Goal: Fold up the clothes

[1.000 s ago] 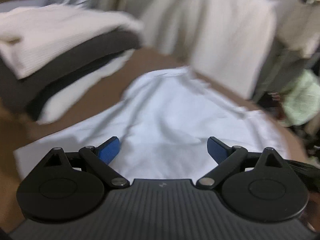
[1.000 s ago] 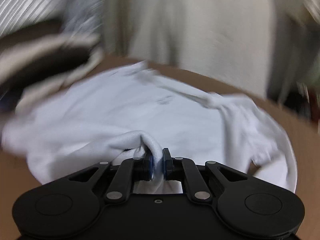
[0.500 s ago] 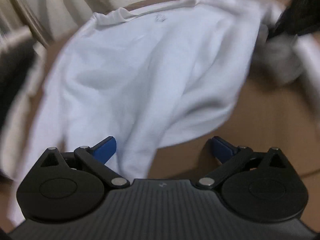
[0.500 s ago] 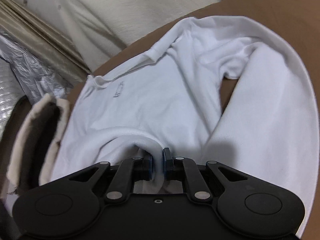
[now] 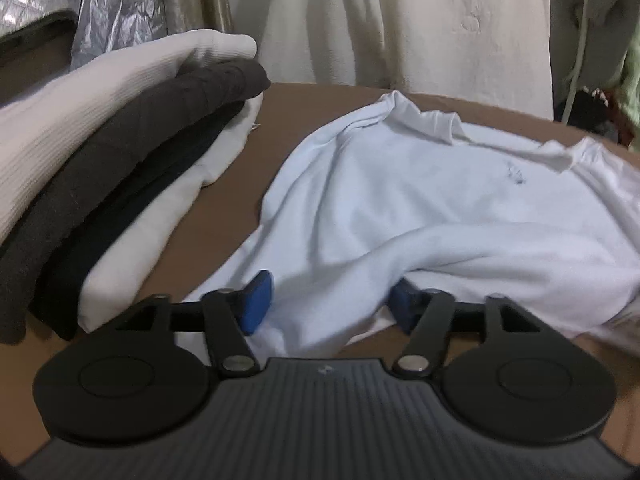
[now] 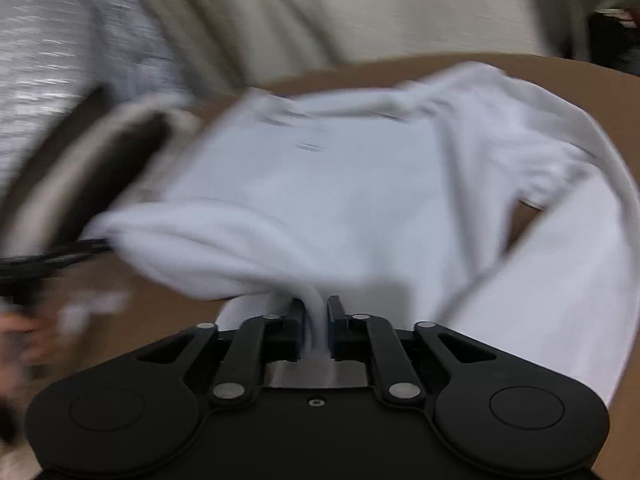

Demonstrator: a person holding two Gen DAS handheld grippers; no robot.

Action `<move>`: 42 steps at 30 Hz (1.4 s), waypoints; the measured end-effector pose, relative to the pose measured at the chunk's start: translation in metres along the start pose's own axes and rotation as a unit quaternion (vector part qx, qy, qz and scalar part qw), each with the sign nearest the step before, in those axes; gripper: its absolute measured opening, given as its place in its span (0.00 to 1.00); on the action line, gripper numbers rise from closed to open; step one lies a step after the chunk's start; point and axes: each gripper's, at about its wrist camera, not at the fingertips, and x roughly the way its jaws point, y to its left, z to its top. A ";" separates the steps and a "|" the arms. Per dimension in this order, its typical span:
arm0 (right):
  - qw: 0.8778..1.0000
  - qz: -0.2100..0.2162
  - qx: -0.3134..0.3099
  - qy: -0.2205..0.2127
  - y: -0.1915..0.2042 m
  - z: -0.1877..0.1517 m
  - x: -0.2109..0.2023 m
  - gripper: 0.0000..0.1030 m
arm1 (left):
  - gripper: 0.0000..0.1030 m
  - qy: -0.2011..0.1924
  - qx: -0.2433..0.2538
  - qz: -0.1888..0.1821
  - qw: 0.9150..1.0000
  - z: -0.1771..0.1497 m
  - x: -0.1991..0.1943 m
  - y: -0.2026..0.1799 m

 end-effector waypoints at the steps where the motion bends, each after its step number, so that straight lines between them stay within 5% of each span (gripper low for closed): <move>1: 1.000 -0.015 0.019 -0.005 -0.005 0.000 0.004 0.38 | 0.70 -0.002 0.007 0.009 1.000 -0.002 0.000 -0.001; 5: 0.995 -0.019 0.094 -0.028 -0.024 0.002 0.000 0.39 | 0.80 -0.011 0.042 0.088 0.995 -0.002 -0.007 -0.001; 8: 0.988 -0.080 0.111 -0.070 -0.029 0.002 -0.018 0.38 | 0.80 -0.006 0.013 0.130 0.991 0.005 -0.003 0.018; 10: 0.975 -0.140 0.132 -0.112 -0.034 0.000 -0.035 0.39 | 0.80 0.009 -0.043 0.110 0.993 0.007 -0.001 0.039; 13: 0.977 -0.089 0.133 -0.139 -0.031 -0.004 -0.058 0.39 | 0.78 0.028 -0.120 0.055 0.991 0.003 -0.004 0.063; 16: 0.988 -0.020 0.088 -0.125 -0.006 -0.010 -0.067 0.39 | 0.78 0.041 -0.178 -0.002 0.983 -0.001 -0.006 0.077; 20: 0.996 0.051 0.046 -0.061 0.027 -0.020 -0.043 0.44 | 0.79 0.056 -0.262 -0.074 0.961 -0.015 0.003 0.090; 22: 0.998 0.035 0.039 -0.045 0.036 -0.023 -0.026 0.49 | 0.79 0.056 -0.275 -0.100 0.955 -0.016 0.011 0.091; 25: 0.998 0.011 0.022 -0.051 0.038 -0.019 -0.003 0.50 | 0.82 0.054 -0.267 -0.097 0.957 -0.019 0.022 0.079; 28: 0.998 -0.009 0.000 -0.058 0.040 -0.015 0.015 0.15 | 0.89 0.065 -0.262 -0.069 0.960 -0.025 0.037 0.067; 30: 0.998 -0.016 -0.021 -0.060 0.044 -0.016 0.010 0.12 | 0.79 0.064 -0.255 -0.060 0.963 -0.027 0.039 0.062; 32: 0.997 -0.003 -0.034 -0.066 0.050 -0.019 -0.005 0.11 | 0.17 0.057 -0.235 -0.061 0.968 -0.022 0.030 0.061; 33: 0.997 0.006 -0.039 -0.069 0.054 -0.021 -0.015 0.11 | 0.04 0.052 -0.225 -0.061 0.971 -0.018 0.023 0.062; 35: 0.996 0.040 -0.031 -0.069 0.056 -0.024 -0.040 0.10 | 0.06 0.023 -0.238 -0.056 0.969 -0.015 -0.008 0.075; 37: 0.995 0.083 0.002 -0.061 0.051 -0.028 -0.071 0.10 | 0.06 0.012 -0.271 -0.080 0.959 -0.011 -0.046 0.097; 39: 0.988 0.147 0.013 -0.036 0.049 -0.036 -0.103 0.10 | 0.06 0.037 -0.284 -0.088 0.954 -0.014 -0.076 0.117; 42: 0.971 0.238 0.025 0.010 0.055 -0.058 -0.134 0.10 | 0.06 0.076 -0.245 -0.046 0.965 -0.032 -0.107 0.126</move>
